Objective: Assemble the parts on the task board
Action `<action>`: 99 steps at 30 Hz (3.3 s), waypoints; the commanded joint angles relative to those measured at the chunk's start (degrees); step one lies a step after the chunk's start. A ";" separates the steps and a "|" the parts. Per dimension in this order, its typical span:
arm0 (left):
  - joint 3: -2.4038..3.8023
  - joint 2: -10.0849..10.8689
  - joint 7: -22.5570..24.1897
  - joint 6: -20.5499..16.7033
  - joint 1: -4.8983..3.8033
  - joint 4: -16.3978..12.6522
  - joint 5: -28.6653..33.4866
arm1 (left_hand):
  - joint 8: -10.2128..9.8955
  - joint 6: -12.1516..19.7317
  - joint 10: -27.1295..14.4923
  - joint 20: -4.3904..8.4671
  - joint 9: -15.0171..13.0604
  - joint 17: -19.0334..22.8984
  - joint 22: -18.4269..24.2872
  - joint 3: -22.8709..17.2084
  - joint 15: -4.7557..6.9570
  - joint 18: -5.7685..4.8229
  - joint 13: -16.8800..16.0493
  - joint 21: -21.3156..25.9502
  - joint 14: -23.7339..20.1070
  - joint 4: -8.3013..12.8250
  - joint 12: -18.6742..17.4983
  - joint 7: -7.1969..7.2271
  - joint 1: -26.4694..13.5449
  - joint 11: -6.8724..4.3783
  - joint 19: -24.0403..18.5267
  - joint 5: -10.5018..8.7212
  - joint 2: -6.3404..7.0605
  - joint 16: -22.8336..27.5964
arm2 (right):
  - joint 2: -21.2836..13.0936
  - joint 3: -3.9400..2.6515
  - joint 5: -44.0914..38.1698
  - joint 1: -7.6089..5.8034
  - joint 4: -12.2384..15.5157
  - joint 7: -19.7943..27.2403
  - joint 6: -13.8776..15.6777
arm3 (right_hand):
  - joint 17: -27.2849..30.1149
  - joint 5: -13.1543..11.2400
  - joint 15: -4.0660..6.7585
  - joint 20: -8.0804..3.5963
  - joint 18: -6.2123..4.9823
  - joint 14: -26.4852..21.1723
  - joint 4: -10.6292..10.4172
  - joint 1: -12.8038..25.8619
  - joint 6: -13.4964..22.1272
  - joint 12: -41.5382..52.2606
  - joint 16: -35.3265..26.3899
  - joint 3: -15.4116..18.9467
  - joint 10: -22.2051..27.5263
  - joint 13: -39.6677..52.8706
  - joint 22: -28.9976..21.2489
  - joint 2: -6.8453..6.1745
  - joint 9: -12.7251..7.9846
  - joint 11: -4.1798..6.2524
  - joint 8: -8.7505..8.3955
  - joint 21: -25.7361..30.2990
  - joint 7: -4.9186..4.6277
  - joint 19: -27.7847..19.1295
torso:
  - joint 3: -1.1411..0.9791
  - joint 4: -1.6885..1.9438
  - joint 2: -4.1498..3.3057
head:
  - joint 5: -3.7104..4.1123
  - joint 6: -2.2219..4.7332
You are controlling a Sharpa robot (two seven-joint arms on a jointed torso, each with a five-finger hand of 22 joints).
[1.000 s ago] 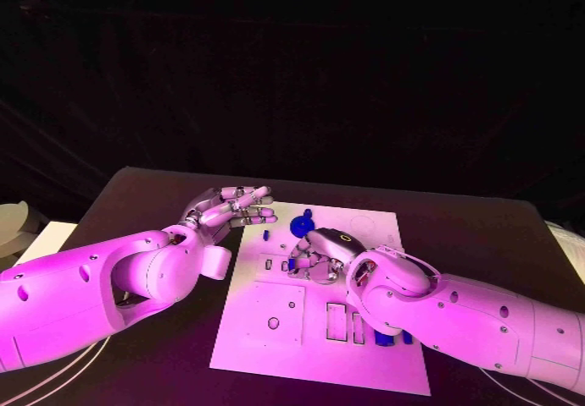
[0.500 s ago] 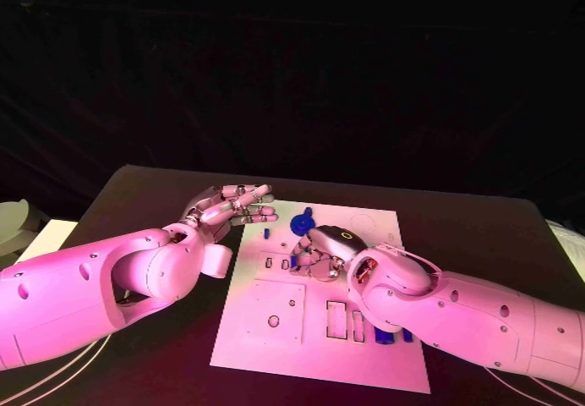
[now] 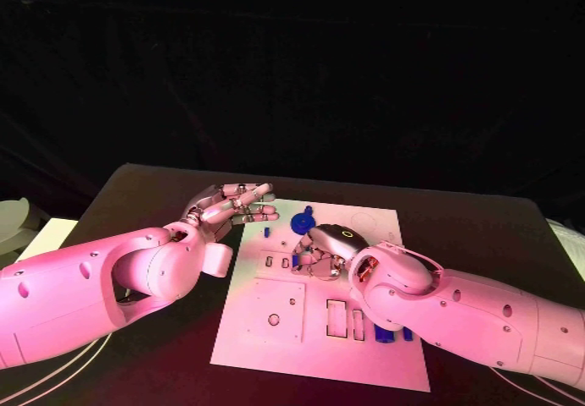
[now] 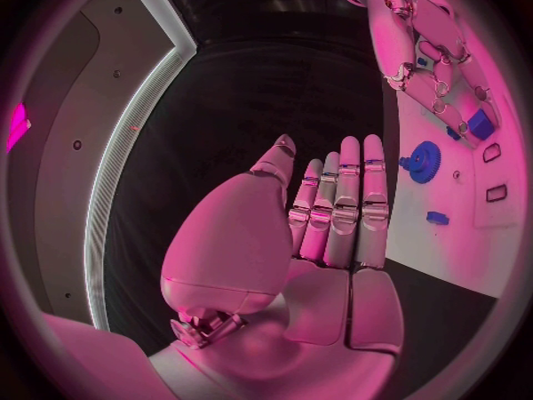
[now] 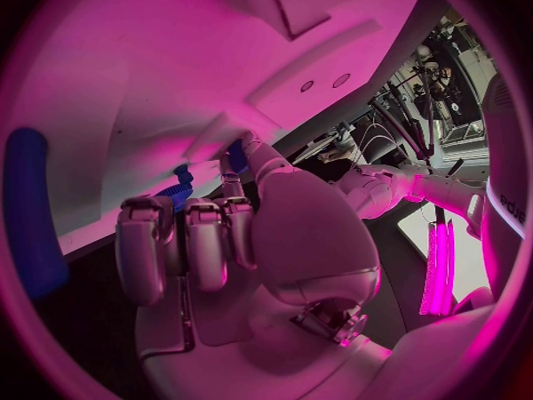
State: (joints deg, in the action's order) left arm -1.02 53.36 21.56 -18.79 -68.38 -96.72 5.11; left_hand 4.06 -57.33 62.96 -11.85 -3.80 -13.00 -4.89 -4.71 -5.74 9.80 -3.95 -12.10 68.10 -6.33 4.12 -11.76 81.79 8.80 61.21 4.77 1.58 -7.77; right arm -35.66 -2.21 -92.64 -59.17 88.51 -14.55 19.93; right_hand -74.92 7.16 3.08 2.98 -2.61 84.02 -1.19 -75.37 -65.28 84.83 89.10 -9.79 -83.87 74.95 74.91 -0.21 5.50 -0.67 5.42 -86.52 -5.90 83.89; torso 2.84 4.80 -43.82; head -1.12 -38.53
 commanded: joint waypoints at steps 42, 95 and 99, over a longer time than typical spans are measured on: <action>0.02 -0.04 -0.59 1.88 -0.02 0.52 0.02 | -0.29 0.45 -0.46 0.72 0.05 -1.48 -0.35 -0.37 0.88 0.75 0.07 -0.56 3.34 0.92 -0.23 0.03 -0.32 -0.35 2.48 -0.20 -0.47 -0.88 | -0.91 0.64 4.53 0.57 1.02 7.19 12.59 | -12.16 0.45 -3.36 3.23 0.65 5.31 -15.52 -2.12 13.92 -11.47 -0.67 12.03 2.78 3.14 6.28 -9.34 -1.12 -4.03 -1.25 0.82 -3.86 1.96 | -0.04 0.05 0.03 | 0.24 0.31; -0.09 -17.44 -62.27 25.30 -5.93 16.18 -62.51 | 30.95 1.03 14.52 10.64 -24.34 -77.00 -74.53 14.07 10.84 -7.42 -61.67 -71.97 21.90 -10.38 66.57 9.70 -16.21 -10.63 23.97 -2.07 -1.42 -82.23 | -23.40 -0.20 41.07 -10.43 4.71 20.28 4.87 | -10.72 2.70 -2.56 2.46 0.21 4.93 -12.53 -5.06 11.07 -13.36 -1.58 12.06 4.22 0.96 4.27 -4.28 -0.58 -3.11 -0.20 1.95 -2.89 0.99 | -1.56 -0.85 2.91 | -1.28 -1.06; -0.23 -18.59 -62.34 26.30 -5.93 17.28 -63.04 | 31.42 1.11 14.83 10.68 -24.88 -77.00 -75.02 14.43 10.90 -7.52 -62.16 -72.26 21.90 -10.38 66.97 9.80 -16.22 -10.72 24.15 -2.07 -1.51 -82.23 | -23.22 -0.16 40.80 -10.43 4.63 20.12 4.73 | -10.72 2.70 -2.56 2.46 0.21 4.93 -12.53 -5.06 11.07 -13.36 -1.58 12.06 4.22 0.96 4.27 -4.28 -0.58 -3.11 -0.20 1.95 -2.89 0.99 | -1.53 -0.87 2.87 | -1.27 -1.16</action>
State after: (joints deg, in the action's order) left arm -1.26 35.08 -39.45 4.35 -74.22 -79.63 -56.14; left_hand 35.22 -56.59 77.54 -1.61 -28.61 -74.93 -74.94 9.50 4.71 3.12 -66.04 -84.25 83.86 -16.75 70.90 -1.83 65.58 -1.88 83.93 2.92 0.60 -89.82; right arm -58.97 -2.38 -50.43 -69.59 93.16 6.16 25.77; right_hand -74.90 10.10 0.20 5.85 -2.62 84.02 -13.89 -80.45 -53.82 71.82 87.77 2.12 -79.74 75.09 74.91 -5.04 4.84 -3.90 4.85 -84.74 -8.82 84.12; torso 1.27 3.93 -40.93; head -2.39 -39.60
